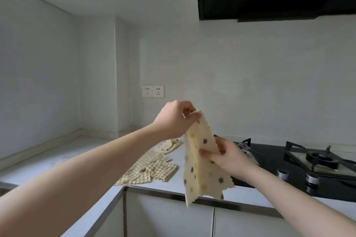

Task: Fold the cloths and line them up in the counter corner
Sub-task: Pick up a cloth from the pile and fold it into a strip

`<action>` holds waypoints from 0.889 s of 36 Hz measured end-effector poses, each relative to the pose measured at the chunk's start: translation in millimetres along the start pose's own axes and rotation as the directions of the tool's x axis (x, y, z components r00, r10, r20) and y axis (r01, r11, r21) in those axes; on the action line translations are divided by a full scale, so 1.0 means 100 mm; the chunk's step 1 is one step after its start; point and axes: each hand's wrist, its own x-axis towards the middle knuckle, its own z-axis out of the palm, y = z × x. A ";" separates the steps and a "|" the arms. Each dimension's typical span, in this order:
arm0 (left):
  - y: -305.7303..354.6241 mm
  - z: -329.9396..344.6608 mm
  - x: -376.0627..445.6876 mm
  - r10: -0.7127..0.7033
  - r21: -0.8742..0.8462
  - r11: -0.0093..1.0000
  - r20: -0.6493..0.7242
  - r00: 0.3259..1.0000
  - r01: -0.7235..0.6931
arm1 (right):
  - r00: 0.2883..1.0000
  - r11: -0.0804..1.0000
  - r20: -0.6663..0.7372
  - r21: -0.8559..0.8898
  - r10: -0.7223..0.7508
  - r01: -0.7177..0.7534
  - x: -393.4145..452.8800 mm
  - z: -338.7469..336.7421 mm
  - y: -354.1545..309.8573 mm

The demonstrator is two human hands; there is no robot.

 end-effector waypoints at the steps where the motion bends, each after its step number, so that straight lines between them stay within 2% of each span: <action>1: 0.03 0.02 0.00 -0.007 -0.015 1.000 0.008 1.000 0.008 | 1.000 0.999 0.014 0.031 0.005 -0.006 -0.04 -0.03 -0.03; 4: 0.12 0.11 0.00 -0.028 -0.055 0.998 0.039 0.999 0.030 | 0.999 0.998 0.033 0.068 0.004 -0.007 -0.10 -0.06 -0.11; 9: 0.21 0.20 0.04 -0.039 -0.065 0.997 0.079 0.996 0.044 | 0.992 0.998 -0.109 -0.022 0.059 -0.062 -0.02 0.00 -0.13; 12: 0.19 0.18 0.06 -0.052 -0.066 0.996 0.071 0.996 0.056 | 0.989 0.993 -0.134 -0.088 0.070 -0.082 0.03 -0.02 -0.04; 21: -0.15 0.06 0.05 -0.101 0.011 0.995 0.057 0.993 0.101 | 0.991 0.991 -0.099 -0.087 0.092 -0.101 0.04 -0.27 0.28; 25: -0.31 0.11 -0.01 -0.153 0.029 0.988 0.069 0.986 0.152 | 0.996 0.980 -0.067 -0.187 0.057 -0.069 0.05 -0.35 0.38; 32: -0.54 0.28 -0.11 -0.189 0.077 0.980 0.114 0.975 0.181 | 0.995 0.945 -0.092 -0.327 -0.037 0.004 0.16 -0.43 0.55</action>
